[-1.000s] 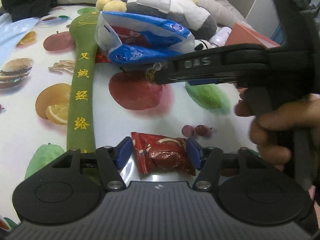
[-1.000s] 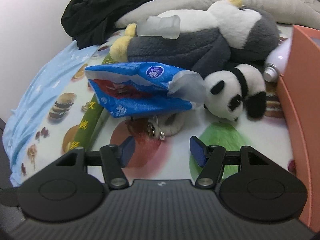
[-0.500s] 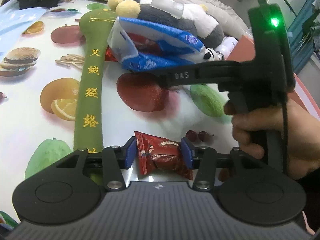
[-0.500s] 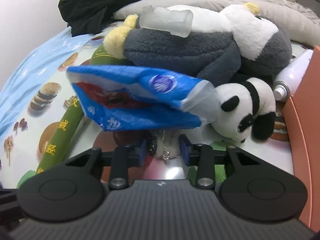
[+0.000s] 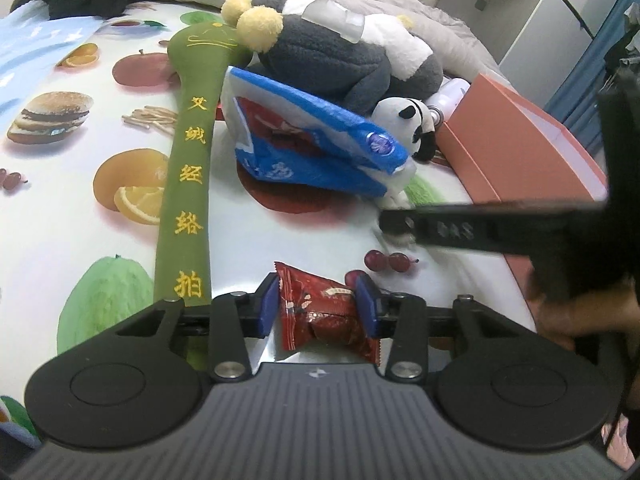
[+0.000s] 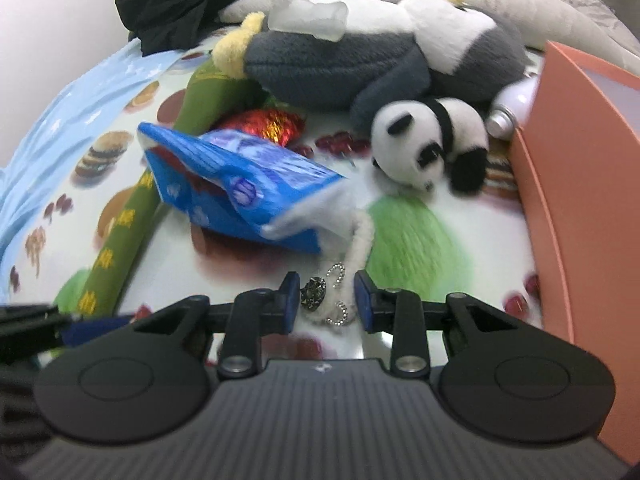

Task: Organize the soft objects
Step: 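Grasp the red snack packet with the left tool while the right grasps the keychain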

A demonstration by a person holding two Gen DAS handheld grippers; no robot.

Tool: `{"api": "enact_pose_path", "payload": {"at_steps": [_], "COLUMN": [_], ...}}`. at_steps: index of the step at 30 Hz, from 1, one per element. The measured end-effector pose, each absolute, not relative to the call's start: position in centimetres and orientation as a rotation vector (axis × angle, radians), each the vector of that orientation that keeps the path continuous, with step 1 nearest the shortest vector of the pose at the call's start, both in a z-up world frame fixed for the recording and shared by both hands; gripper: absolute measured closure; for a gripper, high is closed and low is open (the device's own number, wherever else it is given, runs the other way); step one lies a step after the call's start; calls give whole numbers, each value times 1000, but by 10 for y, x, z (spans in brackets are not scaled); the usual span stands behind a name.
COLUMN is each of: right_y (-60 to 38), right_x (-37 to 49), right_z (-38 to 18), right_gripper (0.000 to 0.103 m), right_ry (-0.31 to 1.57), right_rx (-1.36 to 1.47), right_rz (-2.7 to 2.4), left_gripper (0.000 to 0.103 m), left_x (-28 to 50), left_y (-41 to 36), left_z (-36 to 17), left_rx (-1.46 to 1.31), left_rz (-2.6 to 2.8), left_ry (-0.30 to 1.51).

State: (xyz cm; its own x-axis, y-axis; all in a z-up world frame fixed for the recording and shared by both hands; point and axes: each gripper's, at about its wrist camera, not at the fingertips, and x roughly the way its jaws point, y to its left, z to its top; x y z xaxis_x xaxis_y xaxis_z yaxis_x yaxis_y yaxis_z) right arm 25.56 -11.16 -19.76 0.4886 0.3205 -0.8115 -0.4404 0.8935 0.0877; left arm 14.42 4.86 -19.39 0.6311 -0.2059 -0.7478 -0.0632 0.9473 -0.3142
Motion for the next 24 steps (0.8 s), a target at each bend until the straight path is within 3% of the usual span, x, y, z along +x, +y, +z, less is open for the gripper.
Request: {"api": "enact_pose_path", "payload": {"at_steps": [9,15,22,24], "right_y": [-138,-152,-160,-162], "right_x": [214,193,182,180], "right_z": [-188,-185,-184,-184], "right_gripper": [73,76,77,77], "right_ry": [967,967,964,965], "right_rx": [-128,-110,-100,-94], "right_rz": [422,397,375,363], "left_gripper": [63,75,74,69], "left_x": [134,129,130,131], "left_y": [44,38,41,46], "left_z": [-191,-188,-188,-188], "left_rx": [-328,-324,-350,-373], "left_rz": [-80,-73,-67,-82], "left_ry": [884,876,891,912]}}
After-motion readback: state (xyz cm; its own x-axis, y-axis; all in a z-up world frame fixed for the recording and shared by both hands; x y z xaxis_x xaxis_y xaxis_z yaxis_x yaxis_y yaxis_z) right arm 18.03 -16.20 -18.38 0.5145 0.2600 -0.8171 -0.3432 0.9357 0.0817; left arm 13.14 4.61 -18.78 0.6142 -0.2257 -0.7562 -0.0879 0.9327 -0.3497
